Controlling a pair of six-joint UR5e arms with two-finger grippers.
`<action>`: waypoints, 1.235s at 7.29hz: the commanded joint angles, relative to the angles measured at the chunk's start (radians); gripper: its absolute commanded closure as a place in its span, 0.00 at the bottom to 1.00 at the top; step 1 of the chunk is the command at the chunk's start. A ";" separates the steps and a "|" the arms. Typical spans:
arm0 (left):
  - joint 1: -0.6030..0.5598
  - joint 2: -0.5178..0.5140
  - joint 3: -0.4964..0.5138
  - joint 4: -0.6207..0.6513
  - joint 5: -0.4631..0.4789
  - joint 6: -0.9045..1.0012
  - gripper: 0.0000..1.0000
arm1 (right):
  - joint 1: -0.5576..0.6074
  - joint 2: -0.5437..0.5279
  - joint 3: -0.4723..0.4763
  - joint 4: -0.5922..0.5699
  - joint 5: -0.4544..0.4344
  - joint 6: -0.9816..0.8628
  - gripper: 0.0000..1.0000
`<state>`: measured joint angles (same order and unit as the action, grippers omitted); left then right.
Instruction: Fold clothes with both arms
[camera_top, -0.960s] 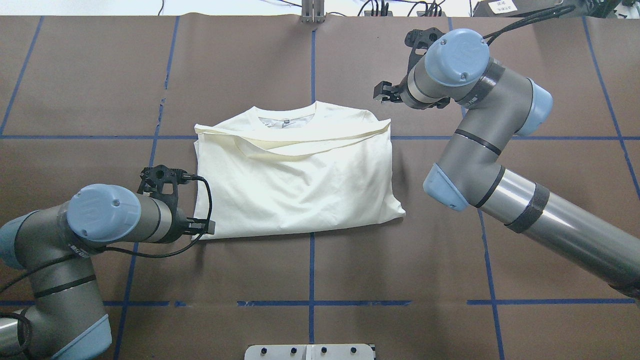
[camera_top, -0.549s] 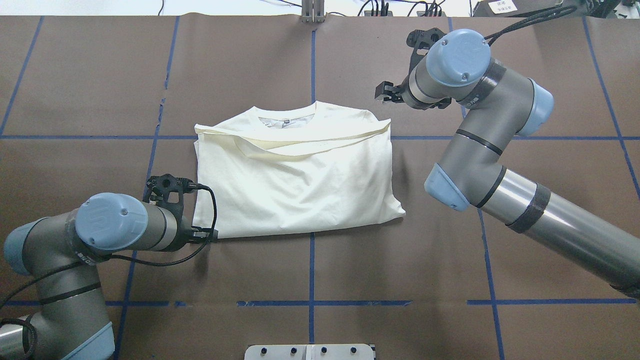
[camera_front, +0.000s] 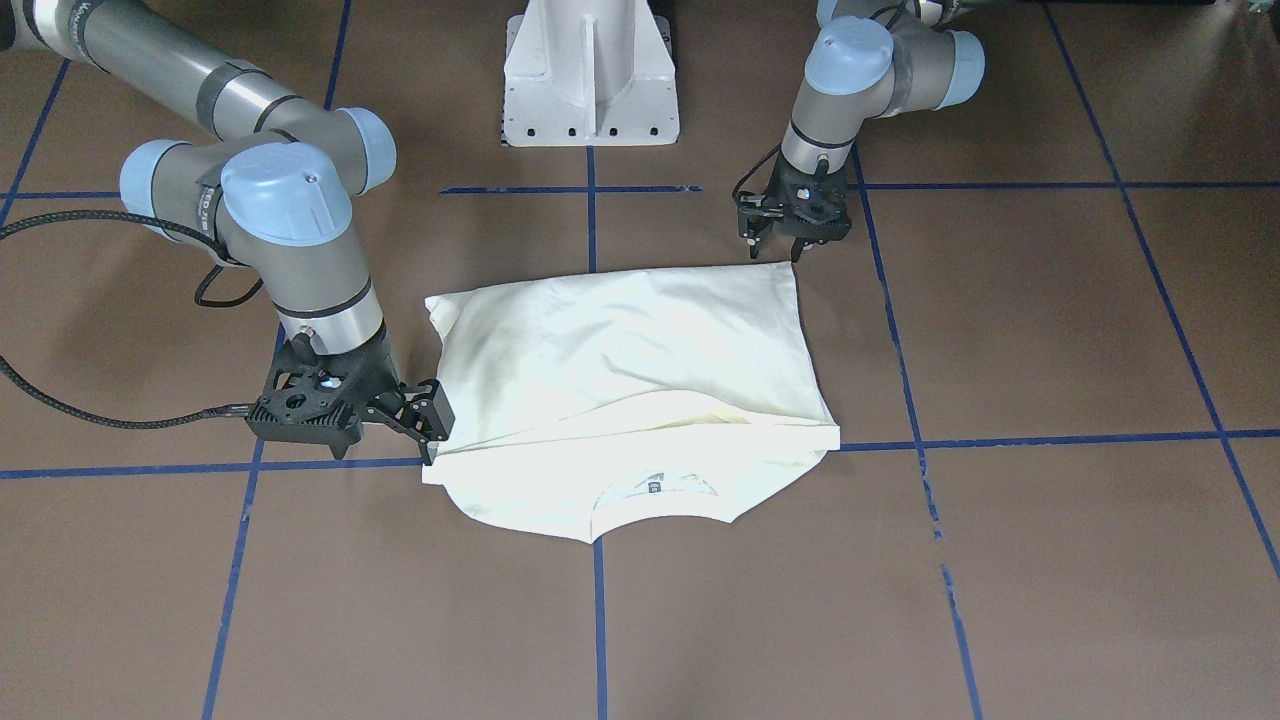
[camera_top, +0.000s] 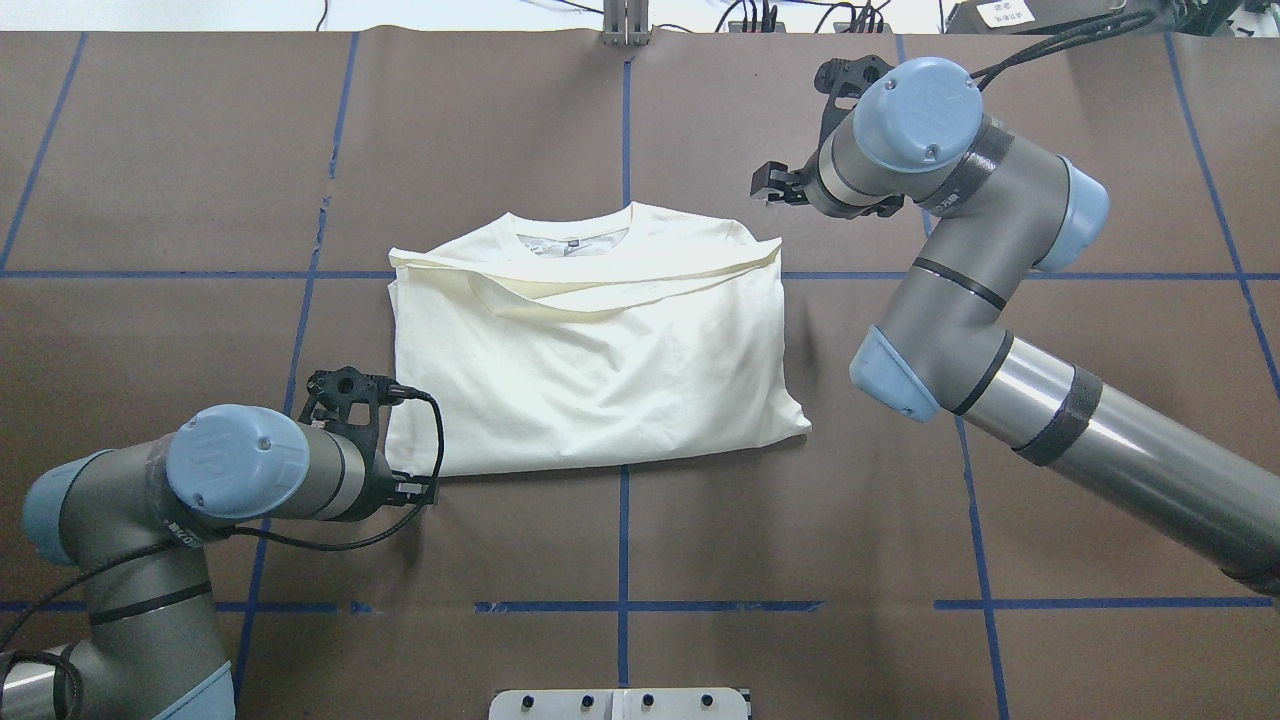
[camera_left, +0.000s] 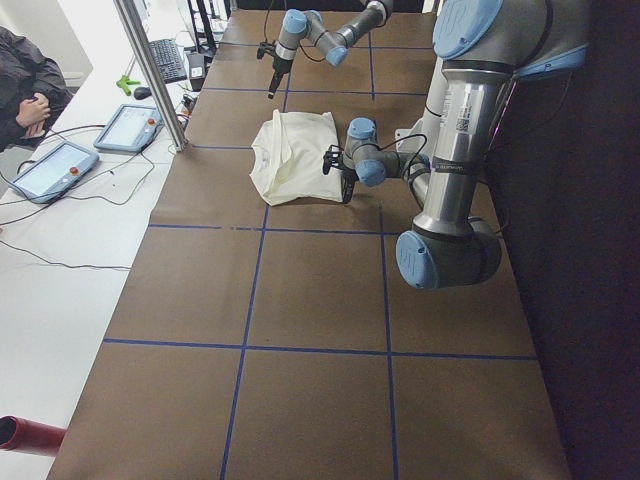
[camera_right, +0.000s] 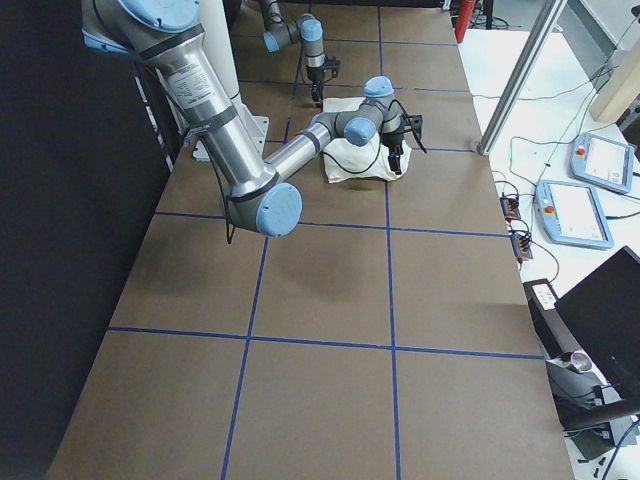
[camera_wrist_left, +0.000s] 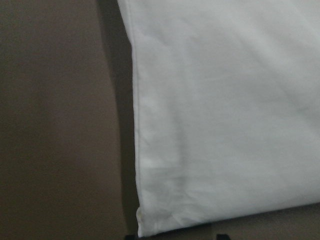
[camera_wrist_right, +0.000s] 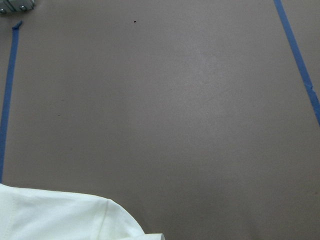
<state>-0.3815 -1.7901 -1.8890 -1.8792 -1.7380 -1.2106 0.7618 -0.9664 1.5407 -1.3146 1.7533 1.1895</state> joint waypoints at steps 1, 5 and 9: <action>0.001 -0.002 0.005 0.000 -0.002 0.003 0.38 | 0.001 -0.002 -0.001 0.000 0.000 -0.001 0.00; -0.005 0.006 -0.007 0.000 -0.002 -0.067 0.38 | 0.001 -0.005 0.001 0.000 0.000 0.002 0.00; -0.008 -0.008 -0.005 -0.003 0.000 -0.118 0.43 | 0.008 -0.005 0.001 0.000 0.000 -0.002 0.00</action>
<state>-0.3869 -1.7954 -1.8961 -1.8819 -1.7381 -1.3264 0.7689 -0.9710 1.5416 -1.3146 1.7533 1.1879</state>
